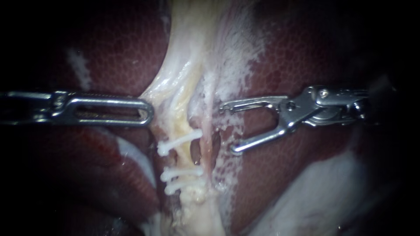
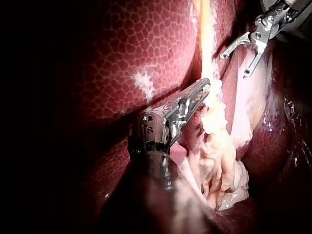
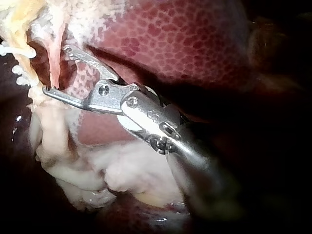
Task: Going back third clip left tube
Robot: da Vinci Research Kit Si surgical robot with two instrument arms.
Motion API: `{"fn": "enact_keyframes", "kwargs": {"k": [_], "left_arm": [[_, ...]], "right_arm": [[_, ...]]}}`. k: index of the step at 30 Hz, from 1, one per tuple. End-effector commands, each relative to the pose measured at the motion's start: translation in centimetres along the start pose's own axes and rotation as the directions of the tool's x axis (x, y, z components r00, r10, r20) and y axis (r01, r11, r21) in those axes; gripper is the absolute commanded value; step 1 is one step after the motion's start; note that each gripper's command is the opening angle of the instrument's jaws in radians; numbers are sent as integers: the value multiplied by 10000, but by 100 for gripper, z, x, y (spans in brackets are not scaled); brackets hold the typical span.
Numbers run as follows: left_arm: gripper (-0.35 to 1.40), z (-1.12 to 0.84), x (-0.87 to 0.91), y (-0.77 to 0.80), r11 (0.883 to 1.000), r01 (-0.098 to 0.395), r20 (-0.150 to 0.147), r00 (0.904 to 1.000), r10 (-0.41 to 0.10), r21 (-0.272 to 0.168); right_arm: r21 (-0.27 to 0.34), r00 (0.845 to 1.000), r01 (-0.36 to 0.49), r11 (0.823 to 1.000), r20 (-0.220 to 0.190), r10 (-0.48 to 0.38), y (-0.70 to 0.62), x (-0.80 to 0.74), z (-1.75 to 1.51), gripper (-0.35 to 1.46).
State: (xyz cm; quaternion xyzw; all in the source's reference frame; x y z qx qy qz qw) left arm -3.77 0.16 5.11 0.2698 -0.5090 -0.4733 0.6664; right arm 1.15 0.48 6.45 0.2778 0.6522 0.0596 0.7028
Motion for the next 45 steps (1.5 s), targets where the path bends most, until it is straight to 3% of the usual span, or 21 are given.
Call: {"fn": "enact_keyframes", "kwargs": {"k": [1,12,25,38,45], "left_arm": [[-35,0,0,1,10000,-2,-1,10000,2,8],[-35,1,0,1,10000,-2,0,10000,2,6],[-35,7,1,4,10000,-10,12,10000,10,-11],[-35,36,15,22,9999,-103,107,9999,104,-102],[-35,55,23,29,10000,-41,-11,10000,41,-27]], "right_arm": [[-23,10000,28,10000,31,-28,-2,2,-5,60],[-179,9997,188,9997,148,-186,-14,24,-32,60],[-214,9997,177,9996,152,-173,-21,28,-33,60],[-211,9997,179,9996,146,-176,-27,30,-33,60],[-203,9997,180,9996,151,-177,-28,30,-34,60]]}}
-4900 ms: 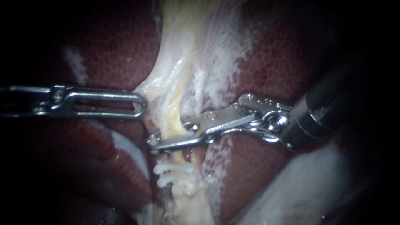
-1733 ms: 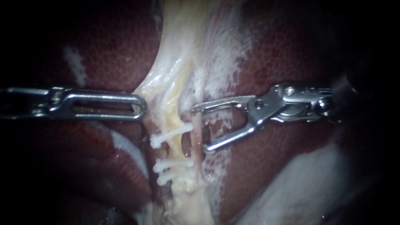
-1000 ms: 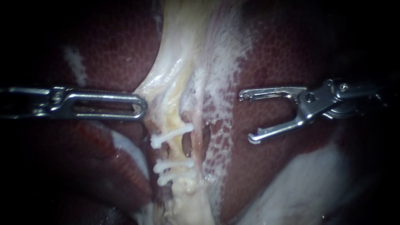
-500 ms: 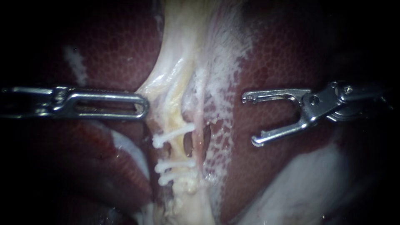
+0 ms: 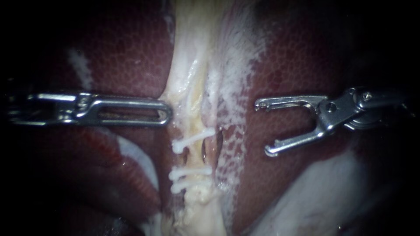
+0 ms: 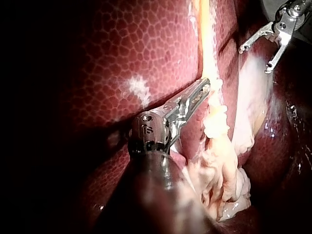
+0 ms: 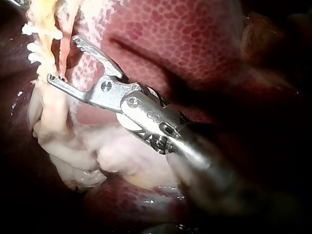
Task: Going back third clip left tube
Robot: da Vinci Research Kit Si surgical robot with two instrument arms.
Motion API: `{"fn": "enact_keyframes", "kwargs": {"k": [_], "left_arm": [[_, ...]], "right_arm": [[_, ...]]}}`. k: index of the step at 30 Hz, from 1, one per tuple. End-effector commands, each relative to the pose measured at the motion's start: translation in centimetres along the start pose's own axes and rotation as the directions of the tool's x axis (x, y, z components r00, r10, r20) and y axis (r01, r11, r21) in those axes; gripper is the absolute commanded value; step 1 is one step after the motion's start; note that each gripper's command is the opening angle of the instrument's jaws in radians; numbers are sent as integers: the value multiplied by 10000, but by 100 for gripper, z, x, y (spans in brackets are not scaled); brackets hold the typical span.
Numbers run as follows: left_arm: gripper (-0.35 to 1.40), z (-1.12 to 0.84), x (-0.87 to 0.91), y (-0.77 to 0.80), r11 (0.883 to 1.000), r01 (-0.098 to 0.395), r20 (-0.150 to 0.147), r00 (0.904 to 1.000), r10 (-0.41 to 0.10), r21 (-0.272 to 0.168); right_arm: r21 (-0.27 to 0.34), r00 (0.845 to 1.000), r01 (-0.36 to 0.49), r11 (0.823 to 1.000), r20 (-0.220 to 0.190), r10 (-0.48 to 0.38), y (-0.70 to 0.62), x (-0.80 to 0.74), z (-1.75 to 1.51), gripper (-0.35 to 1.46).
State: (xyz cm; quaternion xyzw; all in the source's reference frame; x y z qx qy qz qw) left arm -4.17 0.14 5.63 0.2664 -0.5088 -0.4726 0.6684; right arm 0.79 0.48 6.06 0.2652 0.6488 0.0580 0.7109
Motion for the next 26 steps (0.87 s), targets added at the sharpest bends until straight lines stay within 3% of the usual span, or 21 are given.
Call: {"fn": "enact_keyframes", "kwargs": {"k": [1,26], "left_arm": [[-35,2,0,0,10000,21,-13,10000,-21,17],[-35,11,0,2,10000,12,-27,10000,-12,55]], "right_arm": [[0,10000,1,10000,3,-1,0,0,-1,60],[10,10000,63,10000,13,-63,-1,0,-2,60]]}}
